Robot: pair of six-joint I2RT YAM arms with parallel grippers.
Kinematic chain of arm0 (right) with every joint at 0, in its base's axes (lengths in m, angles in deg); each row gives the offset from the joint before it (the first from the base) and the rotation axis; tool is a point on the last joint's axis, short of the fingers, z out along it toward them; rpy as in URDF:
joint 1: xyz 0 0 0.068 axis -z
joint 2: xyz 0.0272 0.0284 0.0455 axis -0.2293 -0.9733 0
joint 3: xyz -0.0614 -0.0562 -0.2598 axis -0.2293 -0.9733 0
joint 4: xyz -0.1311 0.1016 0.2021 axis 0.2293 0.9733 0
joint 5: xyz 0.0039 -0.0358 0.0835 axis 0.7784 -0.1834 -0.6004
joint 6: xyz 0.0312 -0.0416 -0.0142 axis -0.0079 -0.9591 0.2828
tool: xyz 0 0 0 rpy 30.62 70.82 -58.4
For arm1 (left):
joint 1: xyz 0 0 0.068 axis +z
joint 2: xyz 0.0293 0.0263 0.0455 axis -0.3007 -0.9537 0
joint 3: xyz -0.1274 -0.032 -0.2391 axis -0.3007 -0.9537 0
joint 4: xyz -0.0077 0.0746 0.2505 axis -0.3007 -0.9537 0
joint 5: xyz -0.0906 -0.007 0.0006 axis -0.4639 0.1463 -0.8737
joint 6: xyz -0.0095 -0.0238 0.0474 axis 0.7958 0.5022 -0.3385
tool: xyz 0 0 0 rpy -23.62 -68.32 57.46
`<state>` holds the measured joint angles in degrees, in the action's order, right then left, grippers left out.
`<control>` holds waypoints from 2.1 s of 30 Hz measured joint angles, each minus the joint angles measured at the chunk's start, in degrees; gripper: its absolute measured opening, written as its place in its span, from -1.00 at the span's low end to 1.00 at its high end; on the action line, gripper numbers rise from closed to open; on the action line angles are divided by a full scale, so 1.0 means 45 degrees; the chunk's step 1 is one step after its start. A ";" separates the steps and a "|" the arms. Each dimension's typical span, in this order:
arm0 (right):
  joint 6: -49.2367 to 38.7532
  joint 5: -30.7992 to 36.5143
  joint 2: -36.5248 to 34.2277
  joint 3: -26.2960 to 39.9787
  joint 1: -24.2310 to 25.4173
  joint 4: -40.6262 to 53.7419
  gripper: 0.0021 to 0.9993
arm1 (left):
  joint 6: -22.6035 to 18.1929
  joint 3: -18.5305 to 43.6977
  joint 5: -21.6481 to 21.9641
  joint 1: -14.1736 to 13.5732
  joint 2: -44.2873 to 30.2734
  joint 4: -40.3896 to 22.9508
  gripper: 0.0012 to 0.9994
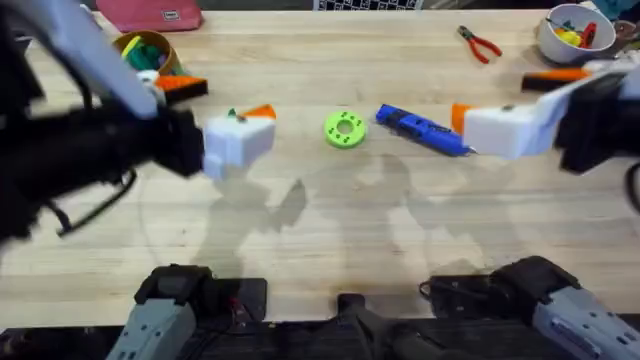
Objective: Pick up the gripper from the table and insert it into the empty holder that is missing its gripper. Then pick up a screw, insert it into the mounting hole, and use the screwdriver to tighten it. Finally, clean up the table by picking up the vegetable and placing it into the bucket.
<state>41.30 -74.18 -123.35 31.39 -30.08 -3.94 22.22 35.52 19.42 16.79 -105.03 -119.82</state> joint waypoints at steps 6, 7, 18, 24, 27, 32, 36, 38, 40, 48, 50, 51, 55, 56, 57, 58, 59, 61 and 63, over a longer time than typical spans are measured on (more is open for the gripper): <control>0.0370 -0.0100 0.0436 -0.1795 0.0000 -0.0099 0.99 | -0.0217 0.1954 0.0855 0.0000 -0.2636 -0.0719 0.97; 0.0437 -0.0120 0.0436 -0.2016 0.0000 -0.0109 0.99 | -0.0226 0.2205 0.0986 0.0000 -0.2925 -0.0758 0.97; 0.0657 -0.0130 0.0436 -0.2599 0.0000 -0.0341 0.99 | 0.0399 0.5931 0.5028 0.0393 -0.8733 -0.4501 0.97; 0.0657 -0.0135 0.0436 -0.2599 0.0000 -0.0318 0.99 | 0.0404 0.5934 0.5476 0.0393 -1.1424 -0.3802 0.97; 0.0657 -0.0135 0.0436 -0.2599 0.0000 -0.0269 0.99 | 0.0408 0.5934 0.5524 0.0393 -1.2429 -0.3245 0.97; 0.0657 -0.0135 0.0436 -0.2599 0.0000 -0.0235 0.99 | 0.0409 0.5934 0.5558 0.0393 -1.3951 -0.2845 0.97; 0.0657 -0.0149 0.0436 -0.2599 0.0000 -0.0230 0.99 | 0.0409 0.5934 0.5534 0.0393 -1.4932 -0.2832 0.97; 0.0657 -0.0166 0.0436 -0.2599 0.0000 -0.0230 0.99 | 0.0409 0.5934 0.5514 0.0393 -1.5315 -0.2827 0.97; 0.0657 -0.0169 0.0436 -0.2599 0.0000 -0.0230 0.99 | 0.0404 0.5934 0.5509 0.0393 -1.5665 -0.2797 0.97; 0.0657 -0.0169 0.0433 -0.2599 0.0000 -0.0206 0.99 | 0.0548 0.5992 0.5703 0.0393 -1.6180 -0.2649 0.95; 0.0657 -0.0169 0.0436 -0.2599 0.0000 -0.0192 0.99 | 0.0625 0.5996 0.5732 0.0393 -1.6180 -0.2647 0.64; 0.0657 -0.0169 0.0436 -0.2599 0.0000 -0.0192 0.99 | 0.0636 0.5997 0.5737 0.0393 -1.6180 -0.2638 0.34; 0.0657 -0.0169 0.0436 -0.2599 0.0000 -0.0192 0.99 | 0.0718 0.6029 0.5674 0.0403 -1.6175 -0.2640 -0.87; 0.0657 -0.0169 0.0436 -0.2599 0.0000 -0.0188 0.99 | 0.0745 0.6031 0.5651 0.0403 -1.6166 -0.2566 -0.95; 0.0657 -0.0169 0.0436 -0.2599 0.0000 -0.0187 0.99 | 0.0788 0.6031 0.5655 0.0403 -1.6190 -0.2546 -0.97; 0.0657 -0.0169 0.0433 -0.2599 0.0000 -0.0187 0.99 | 0.0813 0.6031 0.5648 0.0405 -1.6195 -0.2545 -0.96; 0.0657 -0.0169 0.0436 -0.2599 0.0000 -0.0187 0.99 | 0.0854 0.6031 0.5643 0.0405 -1.6191 -0.2549 -0.96; 0.0657 -0.0169 0.0432 -0.2599 0.0000 -0.0182 0.99 | 0.0952 0.6037 0.5654 0.0403 -1.6190 -0.2551 -0.96; 0.0657 -0.0169 0.0436 -0.2599 0.0000 -0.0182 0.99 | 0.1092 0.6060 0.5640 0.0403 -1.6137 -0.2569 -0.96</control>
<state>44.25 -74.94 -121.39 19.70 -30.08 -4.75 27.13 62.79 44.80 18.60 -177.65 -131.38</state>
